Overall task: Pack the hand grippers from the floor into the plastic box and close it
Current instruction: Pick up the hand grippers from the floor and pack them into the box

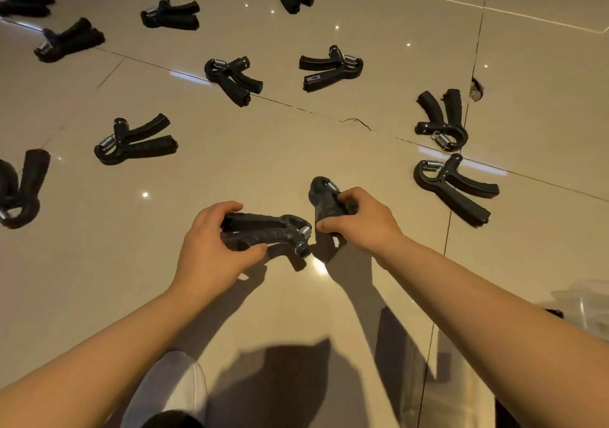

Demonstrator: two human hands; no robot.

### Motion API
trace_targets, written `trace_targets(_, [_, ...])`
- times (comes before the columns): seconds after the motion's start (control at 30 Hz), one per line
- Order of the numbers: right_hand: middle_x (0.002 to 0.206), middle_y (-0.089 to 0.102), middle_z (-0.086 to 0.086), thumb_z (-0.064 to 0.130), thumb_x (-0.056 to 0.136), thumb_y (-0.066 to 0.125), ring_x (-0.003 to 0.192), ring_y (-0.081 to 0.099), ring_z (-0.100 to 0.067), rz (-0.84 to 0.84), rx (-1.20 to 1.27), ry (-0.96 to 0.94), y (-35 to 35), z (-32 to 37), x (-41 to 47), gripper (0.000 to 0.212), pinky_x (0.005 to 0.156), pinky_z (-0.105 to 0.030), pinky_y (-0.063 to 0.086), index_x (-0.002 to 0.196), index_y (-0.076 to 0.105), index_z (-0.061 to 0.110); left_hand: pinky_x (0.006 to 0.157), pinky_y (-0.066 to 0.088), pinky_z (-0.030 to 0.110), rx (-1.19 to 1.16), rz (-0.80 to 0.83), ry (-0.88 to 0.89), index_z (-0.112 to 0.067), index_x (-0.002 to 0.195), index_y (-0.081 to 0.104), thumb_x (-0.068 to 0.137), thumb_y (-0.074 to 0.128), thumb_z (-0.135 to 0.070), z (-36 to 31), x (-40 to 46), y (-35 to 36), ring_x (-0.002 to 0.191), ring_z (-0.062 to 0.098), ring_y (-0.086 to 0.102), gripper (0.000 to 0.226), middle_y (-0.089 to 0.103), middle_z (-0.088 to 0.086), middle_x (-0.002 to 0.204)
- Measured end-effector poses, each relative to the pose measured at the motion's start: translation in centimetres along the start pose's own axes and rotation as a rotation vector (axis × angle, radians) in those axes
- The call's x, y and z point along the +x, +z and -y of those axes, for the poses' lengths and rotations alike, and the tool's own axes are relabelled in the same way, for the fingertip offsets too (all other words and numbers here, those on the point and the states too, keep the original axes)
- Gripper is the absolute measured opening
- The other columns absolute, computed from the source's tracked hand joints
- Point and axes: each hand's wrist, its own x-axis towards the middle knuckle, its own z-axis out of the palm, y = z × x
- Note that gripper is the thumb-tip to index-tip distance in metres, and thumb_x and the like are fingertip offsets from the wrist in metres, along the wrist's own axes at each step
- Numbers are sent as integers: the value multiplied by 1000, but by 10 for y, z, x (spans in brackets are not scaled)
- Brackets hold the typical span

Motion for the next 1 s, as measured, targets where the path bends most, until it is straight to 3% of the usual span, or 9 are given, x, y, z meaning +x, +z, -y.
trace_targets(0.13, [109, 61, -6, 31, 69, 79, 94, 61, -22, -7, 329, 100, -28, 13, -29, 52, 68, -31, 47, 113, 53, 26, 88, 41, 14, -71, -33, 123, -32, 114, 51, 66, 81, -18, -29, -16, -1, 102, 5, 50, 59, 51, -12, 113])
trace_targets(0.27, [98, 64, 0, 28, 72, 77, 89, 61, -16, -19, 434, -16, -64, 21, -88, 44, 71, -29, 45, 111, 56, 28, 96, 43, 25, -38, -11, 334, -36, 117, 50, 63, 78, -34, -53, -53, -5, 113, 12, 51, 60, 51, -12, 124])
trace_targets(0.33, [92, 63, 4, 25, 74, 76, 84, 62, -11, -41, 463, -90, -85, 19, -123, 42, 74, -28, 45, 112, 57, 27, 95, 45, 22, -64, -12, 431, -33, 117, 52, 62, 70, -44, -70, -72, -6, 113, 11, 52, 58, 53, -10, 125])
trace_targets(0.43, [101, 64, 0, 23, 74, 74, 87, 64, -13, -67, 529, -155, -113, 2, -173, 42, 78, -32, 47, 113, 59, 27, 91, 46, 14, -143, -5, 517, -29, 116, 54, 63, 67, -47, -100, -99, -7, 107, 4, 54, 58, 56, -10, 117])
trace_targets(0.57, [107, 67, -3, 22, 70, 75, 87, 65, -16, -146, 619, -173, -132, -32, -225, 43, 80, -34, 47, 110, 60, 25, 90, 51, 25, -194, 33, 640, -26, 116, 53, 65, 69, -44, -135, -133, -4, 107, 12, 56, 57, 58, -9, 115])
trace_targets(0.67, [105, 69, -3, 31, 55, 76, 84, 65, -17, -194, 676, -170, -134, -52, -250, 56, 78, -35, 48, 108, 61, 26, 90, 51, 36, -118, 51, 789, -23, 116, 54, 66, 69, -43, -147, -161, 5, 109, 15, 57, 56, 58, -5, 118])
trace_targets(0.77, [95, 71, -2, 28, 60, 77, 78, 65, -14, -218, 703, -174, -136, -68, -268, 51, 77, -34, 46, 108, 61, 26, 93, 49, 39, -35, 73, 898, -21, 116, 54, 67, 70, -45, -151, -182, 17, 110, 17, 56, 57, 58, -2, 119])
trace_targets(0.87, [92, 72, -3, 20, 72, 75, 76, 65, -14, -227, 702, -191, -145, -83, -285, 37, 78, -33, 46, 106, 61, 26, 95, 46, 37, 3, 74, 927, -18, 114, 57, 67, 69, -47, -155, -196, 23, 111, 20, 54, 57, 58, 3, 119])
trace_targets(1.0, [94, 70, -5, 27, 60, 76, 79, 65, -17, -246, 727, -190, -162, -106, -308, 50, 73, -30, 47, 108, 61, 26, 92, 48, 44, 12, 77, 936, -11, 112, 60, 67, 69, -44, -166, -202, 23, 112, 22, 51, 57, 57, 7, 118])
